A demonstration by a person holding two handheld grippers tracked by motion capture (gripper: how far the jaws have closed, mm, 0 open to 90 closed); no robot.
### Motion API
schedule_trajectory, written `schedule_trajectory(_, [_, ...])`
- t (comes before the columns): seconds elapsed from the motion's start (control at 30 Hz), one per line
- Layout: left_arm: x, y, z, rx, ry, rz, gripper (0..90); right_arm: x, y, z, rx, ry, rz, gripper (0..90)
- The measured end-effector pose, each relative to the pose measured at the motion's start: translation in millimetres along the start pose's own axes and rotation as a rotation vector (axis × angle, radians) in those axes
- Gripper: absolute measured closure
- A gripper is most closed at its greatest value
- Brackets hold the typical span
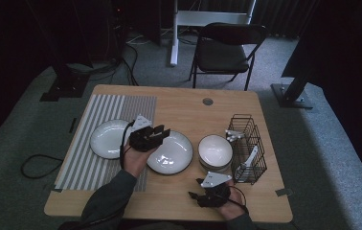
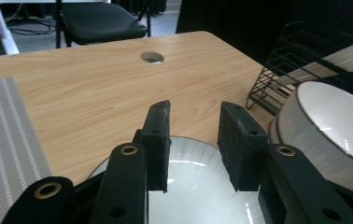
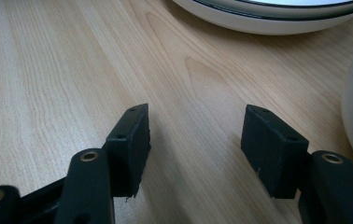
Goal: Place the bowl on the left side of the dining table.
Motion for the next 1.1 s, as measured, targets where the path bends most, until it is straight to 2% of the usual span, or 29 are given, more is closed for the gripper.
schedule_trajectory(0.4, [-7.7, 28.0, -25.2, 0.061, -0.024, -0.039, 63.9, -0.6, 0.0, -0.7, 0.0, 0.001, 0.0, 41.5])
schedule_trajectory(0.57, [-9.5, 35.0, -30.7, 0.076, -0.031, -0.045, 63.9, -0.6, 0.0, -0.7, 0.0, 0.001, 0.0, 41.5])
schedule_trajectory(0.67, [-12.5, 43.4, -36.2, 0.097, -0.037, -0.057, 63.9, -0.7, 0.1, -0.7, 0.0, 0.0, 0.0, 41.5])
schedule_trajectory(1.1, [-17.7, 68.5, -59.6, 0.138, -0.064, -0.087, 63.9, -0.7, 0.2, -0.8, 0.0, 0.001, 0.001, 41.4])
Point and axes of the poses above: each handheld gripper's, and its own axes: z roughly backward along the jaws, x roughly out of its underside, y roughly to its right, the point moved 5 cm from there along -z, roughly forward along the jaws, and after that the axes turned 3 degrees about x, right-handed, at the moved point
